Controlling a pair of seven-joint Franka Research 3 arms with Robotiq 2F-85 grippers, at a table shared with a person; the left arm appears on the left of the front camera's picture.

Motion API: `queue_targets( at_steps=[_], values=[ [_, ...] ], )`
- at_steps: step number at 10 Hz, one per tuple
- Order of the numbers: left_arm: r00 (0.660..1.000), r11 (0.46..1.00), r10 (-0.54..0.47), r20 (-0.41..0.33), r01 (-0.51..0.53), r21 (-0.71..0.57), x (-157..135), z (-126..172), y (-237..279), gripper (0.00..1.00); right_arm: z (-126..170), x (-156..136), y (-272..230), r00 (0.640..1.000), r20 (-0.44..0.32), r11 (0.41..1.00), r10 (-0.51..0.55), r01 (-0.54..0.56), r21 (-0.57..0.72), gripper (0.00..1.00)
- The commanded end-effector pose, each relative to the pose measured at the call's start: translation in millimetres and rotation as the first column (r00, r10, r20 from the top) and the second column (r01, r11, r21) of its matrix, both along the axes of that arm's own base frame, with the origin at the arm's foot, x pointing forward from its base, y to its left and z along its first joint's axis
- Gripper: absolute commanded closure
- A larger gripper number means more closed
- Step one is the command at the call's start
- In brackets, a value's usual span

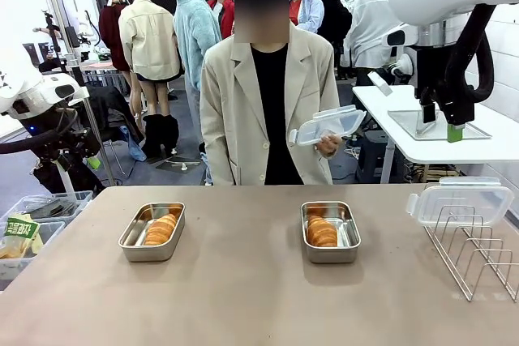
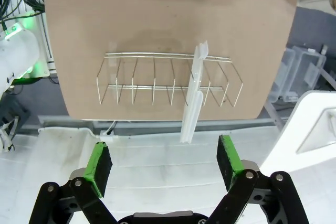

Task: Place the bread in airtight containers.
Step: Pick up one Airtight Container lid and hand it to the human.

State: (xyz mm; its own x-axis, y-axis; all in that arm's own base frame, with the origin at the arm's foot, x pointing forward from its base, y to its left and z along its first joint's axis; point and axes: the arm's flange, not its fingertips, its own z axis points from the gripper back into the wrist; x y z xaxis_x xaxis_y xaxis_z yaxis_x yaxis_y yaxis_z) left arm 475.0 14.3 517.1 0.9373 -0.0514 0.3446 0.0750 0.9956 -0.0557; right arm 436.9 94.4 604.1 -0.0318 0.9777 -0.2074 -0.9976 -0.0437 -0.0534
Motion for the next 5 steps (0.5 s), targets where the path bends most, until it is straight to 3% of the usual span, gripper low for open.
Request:
queue_targets(
  at_steps=[1,5],
  values=[
    [1.000,1.000,0.014,-0.002,-0.014,0.017,-0.9,2.3,1.0,0.23,-0.3,-1.0,-0.7,1.000,0.001,1.000,0.003,-0.003,-0.007,0.00],
    [1.000,1.000,0.014,-0.002,-0.014,0.017,-0.9,2.3,1.0,0.23,-0.3,-1.0,-0.7,1.000,0.001,1.000,0.003,-0.003,-0.007,0.00]
  ],
)
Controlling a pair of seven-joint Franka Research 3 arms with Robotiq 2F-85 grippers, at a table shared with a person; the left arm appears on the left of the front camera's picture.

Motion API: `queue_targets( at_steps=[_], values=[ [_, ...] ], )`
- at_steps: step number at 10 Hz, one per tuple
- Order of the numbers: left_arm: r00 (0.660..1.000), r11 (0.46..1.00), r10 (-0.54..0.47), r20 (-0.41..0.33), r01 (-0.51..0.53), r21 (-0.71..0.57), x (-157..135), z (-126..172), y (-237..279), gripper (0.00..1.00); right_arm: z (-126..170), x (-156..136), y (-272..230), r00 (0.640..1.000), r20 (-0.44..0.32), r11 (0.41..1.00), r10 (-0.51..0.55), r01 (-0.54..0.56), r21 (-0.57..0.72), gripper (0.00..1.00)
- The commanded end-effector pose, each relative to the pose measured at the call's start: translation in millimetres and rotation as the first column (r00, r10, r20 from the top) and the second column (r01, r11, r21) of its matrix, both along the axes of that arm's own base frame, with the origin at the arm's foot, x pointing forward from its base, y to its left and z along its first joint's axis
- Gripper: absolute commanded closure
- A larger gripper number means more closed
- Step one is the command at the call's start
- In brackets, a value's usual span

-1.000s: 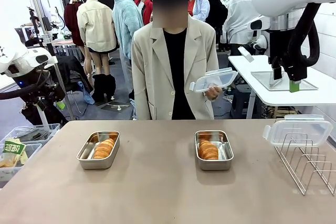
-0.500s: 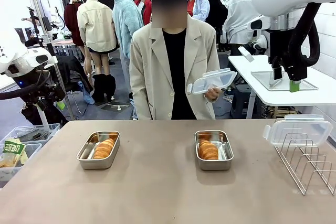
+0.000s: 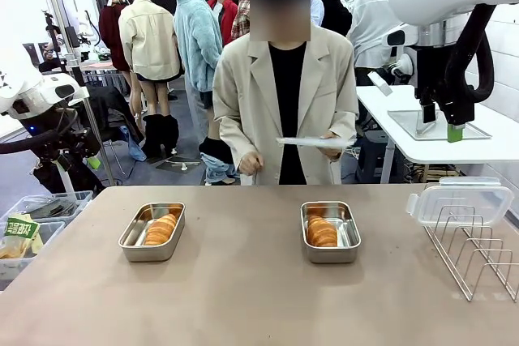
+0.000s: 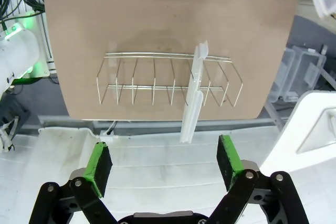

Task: Place the bread in airtight containers.
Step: Pick up one Airtight Container lid and hand it to the human.

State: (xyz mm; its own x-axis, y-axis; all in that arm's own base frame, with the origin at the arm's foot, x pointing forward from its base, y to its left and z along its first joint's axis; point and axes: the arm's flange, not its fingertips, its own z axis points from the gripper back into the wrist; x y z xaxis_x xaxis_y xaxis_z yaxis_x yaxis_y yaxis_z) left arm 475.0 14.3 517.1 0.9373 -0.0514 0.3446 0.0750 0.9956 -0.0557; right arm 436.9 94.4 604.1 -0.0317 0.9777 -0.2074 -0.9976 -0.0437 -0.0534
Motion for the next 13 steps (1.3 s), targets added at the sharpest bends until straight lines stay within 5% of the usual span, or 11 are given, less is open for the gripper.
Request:
queue_targets(
  at_steps=[1,13],
  values=[
    [1.000,1.000,0.014,-0.002,-0.014,0.017,-0.9,2.3,1.0,0.23,-0.3,-1.0,-0.7,1.000,0.001,1.000,0.003,-0.003,-0.007,0.00],
    [1.000,1.000,0.014,-0.002,-0.014,0.017,-0.9,2.3,1.0,0.23,-0.3,-1.0,-0.7,1.000,0.001,1.000,0.003,-0.003,-0.007,0.00]
  ],
)
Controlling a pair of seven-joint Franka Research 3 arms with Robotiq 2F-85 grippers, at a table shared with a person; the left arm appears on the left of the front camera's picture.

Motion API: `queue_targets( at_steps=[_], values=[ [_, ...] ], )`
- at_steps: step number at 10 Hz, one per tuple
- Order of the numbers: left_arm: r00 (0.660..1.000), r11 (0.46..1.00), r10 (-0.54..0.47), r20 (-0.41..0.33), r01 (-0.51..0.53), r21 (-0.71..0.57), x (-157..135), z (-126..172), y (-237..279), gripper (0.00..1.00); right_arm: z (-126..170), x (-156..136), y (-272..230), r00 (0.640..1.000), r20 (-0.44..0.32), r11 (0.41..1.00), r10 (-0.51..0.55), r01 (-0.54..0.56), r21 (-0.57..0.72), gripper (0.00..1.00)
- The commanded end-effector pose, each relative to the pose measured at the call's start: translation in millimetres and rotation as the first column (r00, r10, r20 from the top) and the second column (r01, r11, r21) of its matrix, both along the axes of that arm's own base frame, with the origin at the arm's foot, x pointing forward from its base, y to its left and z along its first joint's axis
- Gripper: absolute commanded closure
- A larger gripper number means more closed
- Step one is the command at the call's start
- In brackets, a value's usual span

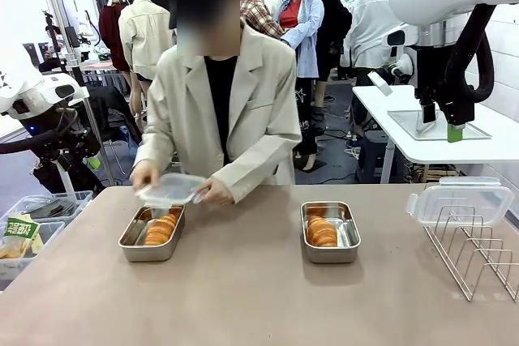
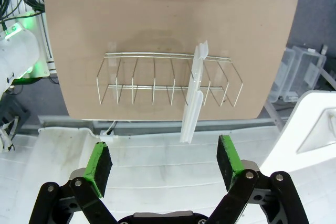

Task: Place the bread in airtight containers.
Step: Pick up one Airtight Container lid and hand it to the human.

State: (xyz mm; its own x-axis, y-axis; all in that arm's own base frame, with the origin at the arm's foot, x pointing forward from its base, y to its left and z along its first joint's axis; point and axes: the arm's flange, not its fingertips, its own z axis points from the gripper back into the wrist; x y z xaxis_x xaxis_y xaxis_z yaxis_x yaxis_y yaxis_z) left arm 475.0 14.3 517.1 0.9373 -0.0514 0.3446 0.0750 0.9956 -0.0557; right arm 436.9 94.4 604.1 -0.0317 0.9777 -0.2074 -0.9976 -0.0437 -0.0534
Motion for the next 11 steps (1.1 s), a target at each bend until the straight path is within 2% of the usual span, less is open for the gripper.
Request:
queue_targets(
  at_steps=[1,11],
  values=[
    [1.000,1.000,0.014,-0.002,-0.014,0.017,-0.9,2.3,1.0,0.23,-0.3,-1.0,-0.7,1.000,0.001,1.000,0.003,-0.003,-0.007,0.00],
    [1.000,1.000,0.014,-0.002,-0.014,0.017,-0.9,2.3,1.0,0.23,-0.3,-1.0,-0.7,1.000,0.001,1.000,0.003,-0.003,-0.007,0.00]
  ],
)
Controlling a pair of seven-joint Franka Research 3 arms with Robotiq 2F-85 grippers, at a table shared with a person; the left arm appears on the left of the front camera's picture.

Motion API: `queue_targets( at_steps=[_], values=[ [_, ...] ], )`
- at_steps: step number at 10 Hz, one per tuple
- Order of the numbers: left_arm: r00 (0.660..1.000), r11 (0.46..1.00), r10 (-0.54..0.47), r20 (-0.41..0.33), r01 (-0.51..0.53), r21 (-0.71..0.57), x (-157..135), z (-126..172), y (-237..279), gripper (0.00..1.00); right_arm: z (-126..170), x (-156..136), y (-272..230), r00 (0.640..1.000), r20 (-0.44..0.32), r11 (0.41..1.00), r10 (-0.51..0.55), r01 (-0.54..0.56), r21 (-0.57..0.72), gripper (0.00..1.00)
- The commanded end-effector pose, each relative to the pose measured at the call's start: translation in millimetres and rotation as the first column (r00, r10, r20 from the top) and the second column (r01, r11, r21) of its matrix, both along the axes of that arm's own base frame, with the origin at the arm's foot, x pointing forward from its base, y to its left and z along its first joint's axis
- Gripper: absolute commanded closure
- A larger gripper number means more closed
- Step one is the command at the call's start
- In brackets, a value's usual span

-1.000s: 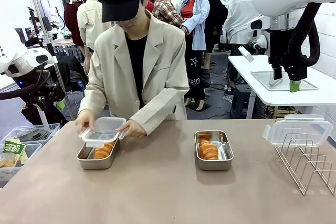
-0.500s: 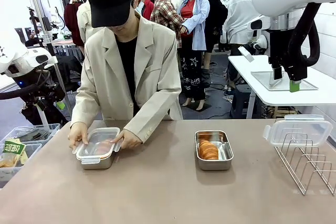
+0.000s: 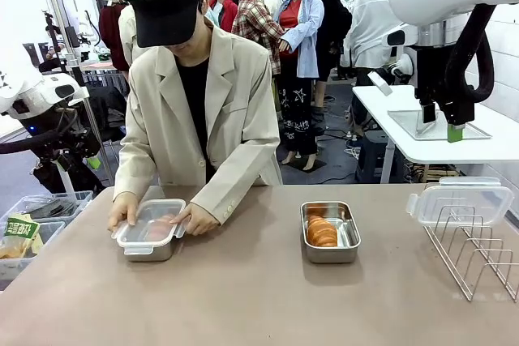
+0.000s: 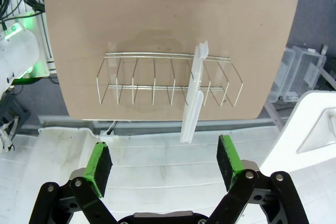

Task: Place the bread in airtight containers.
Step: Pick up one Airtight Container lid and hand it to the human.

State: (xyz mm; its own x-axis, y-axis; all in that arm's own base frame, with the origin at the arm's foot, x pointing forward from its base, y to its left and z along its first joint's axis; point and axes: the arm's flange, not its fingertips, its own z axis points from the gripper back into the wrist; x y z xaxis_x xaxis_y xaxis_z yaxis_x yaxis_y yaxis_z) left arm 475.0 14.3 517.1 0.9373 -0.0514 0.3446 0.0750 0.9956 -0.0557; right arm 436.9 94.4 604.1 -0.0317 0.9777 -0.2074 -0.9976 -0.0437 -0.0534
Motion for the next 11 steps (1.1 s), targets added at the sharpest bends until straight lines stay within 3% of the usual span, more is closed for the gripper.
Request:
queue_targets(
  at_steps=[1,11],
  values=[
    [1.000,1.000,0.014,-0.002,-0.014,0.017,-0.9,2.3,1.0,0.23,-0.3,-1.0,-0.7,1.000,0.001,1.000,0.003,-0.003,-0.007,0.00],
    [1.000,1.000,0.014,-0.002,-0.014,0.017,-0.9,2.3,1.0,0.23,-0.3,-1.0,-0.7,1.000,0.001,1.000,0.003,-0.003,-0.007,0.00]
  ],
)
